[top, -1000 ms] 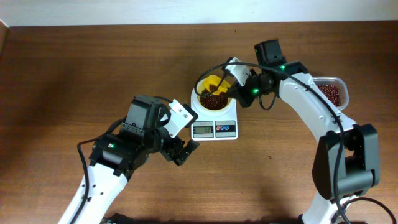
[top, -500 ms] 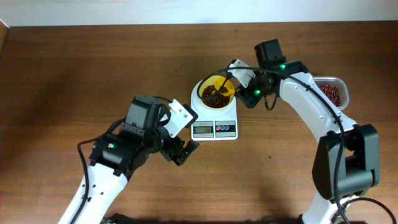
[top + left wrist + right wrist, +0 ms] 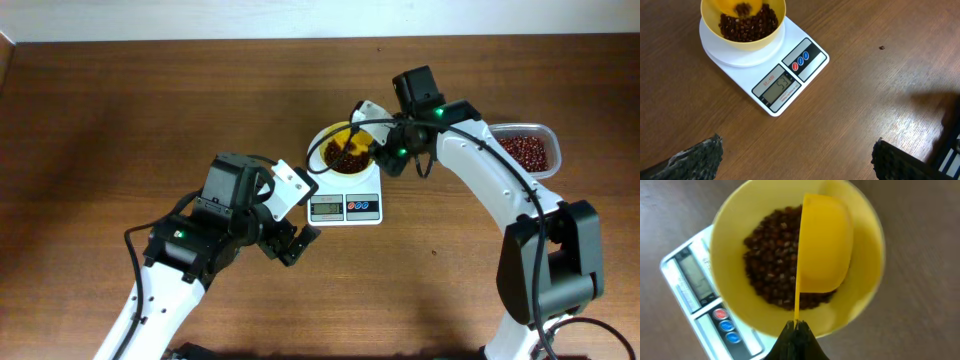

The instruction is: Scoop item into bowl and weigh 50g on scale

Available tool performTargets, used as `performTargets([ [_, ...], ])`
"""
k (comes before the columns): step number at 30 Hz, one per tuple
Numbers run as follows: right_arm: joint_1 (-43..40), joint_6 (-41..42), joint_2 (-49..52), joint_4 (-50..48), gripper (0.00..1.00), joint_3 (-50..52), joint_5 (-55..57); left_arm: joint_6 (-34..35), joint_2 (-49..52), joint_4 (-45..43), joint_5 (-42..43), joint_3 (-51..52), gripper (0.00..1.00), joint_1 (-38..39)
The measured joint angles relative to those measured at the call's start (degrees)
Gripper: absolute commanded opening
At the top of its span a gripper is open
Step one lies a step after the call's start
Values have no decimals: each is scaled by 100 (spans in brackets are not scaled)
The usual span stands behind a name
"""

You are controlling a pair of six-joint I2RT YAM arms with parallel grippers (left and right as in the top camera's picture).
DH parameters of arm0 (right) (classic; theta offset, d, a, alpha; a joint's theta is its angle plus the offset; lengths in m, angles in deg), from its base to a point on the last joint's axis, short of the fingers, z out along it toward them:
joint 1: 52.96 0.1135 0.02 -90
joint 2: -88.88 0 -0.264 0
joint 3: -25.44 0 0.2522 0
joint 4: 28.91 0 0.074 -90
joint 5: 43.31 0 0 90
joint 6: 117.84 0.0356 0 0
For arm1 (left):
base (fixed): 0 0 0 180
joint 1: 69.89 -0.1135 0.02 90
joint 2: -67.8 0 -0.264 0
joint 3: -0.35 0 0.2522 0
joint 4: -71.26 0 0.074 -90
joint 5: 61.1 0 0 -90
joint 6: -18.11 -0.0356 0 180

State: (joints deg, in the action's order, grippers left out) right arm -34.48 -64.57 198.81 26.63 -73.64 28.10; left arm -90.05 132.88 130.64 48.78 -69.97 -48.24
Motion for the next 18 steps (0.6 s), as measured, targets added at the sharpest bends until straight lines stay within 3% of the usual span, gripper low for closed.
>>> performTargets([
  [18,254,-76,72,313,4,-52,205,0,0,0,0,0,99,0],
])
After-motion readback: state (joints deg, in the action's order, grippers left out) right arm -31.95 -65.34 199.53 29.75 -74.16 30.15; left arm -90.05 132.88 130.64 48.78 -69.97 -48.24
